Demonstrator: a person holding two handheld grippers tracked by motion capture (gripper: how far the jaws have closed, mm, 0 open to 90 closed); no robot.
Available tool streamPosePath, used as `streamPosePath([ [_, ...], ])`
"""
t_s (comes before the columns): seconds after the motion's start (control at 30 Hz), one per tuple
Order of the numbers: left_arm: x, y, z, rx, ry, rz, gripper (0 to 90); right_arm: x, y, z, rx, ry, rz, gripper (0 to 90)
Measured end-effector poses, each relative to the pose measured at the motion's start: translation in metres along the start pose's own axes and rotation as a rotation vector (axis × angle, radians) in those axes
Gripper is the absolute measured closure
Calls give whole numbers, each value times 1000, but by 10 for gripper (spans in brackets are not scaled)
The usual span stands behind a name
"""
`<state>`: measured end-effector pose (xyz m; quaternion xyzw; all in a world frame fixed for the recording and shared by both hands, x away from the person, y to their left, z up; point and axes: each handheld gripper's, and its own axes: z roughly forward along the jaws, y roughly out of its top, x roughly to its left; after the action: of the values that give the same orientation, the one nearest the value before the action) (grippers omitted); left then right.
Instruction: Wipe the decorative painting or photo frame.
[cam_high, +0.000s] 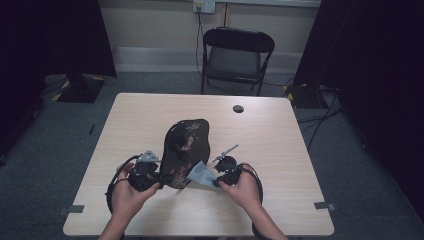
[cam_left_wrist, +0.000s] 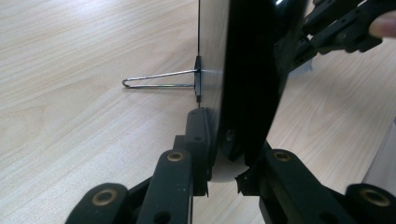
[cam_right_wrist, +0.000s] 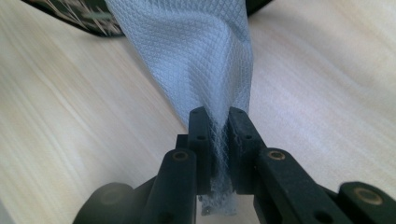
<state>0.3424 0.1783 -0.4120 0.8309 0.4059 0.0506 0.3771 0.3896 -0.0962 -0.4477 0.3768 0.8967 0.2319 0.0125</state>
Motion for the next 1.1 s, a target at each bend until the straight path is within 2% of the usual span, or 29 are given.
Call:
streamPosePath([
  [0.23,0,0,0,1,0,-1,785,0,-7,8,10,-9,-10,816],
  [0.5,0,0,0,1,-1,-4,785,-2,-7,-6,-2,-6,-7,817],
  [0.67,0,0,0,-1,1,-6,785,-2,-1,-30,-39,2,-9,818],
  [0.83,0,0,0,2,-2,-7,785,-1,12,-63,-87,-1,-13,818],
  [1.1,0,0,0,2,-2,-11,785,7,38,-108,-130,-22,-57,818],
])
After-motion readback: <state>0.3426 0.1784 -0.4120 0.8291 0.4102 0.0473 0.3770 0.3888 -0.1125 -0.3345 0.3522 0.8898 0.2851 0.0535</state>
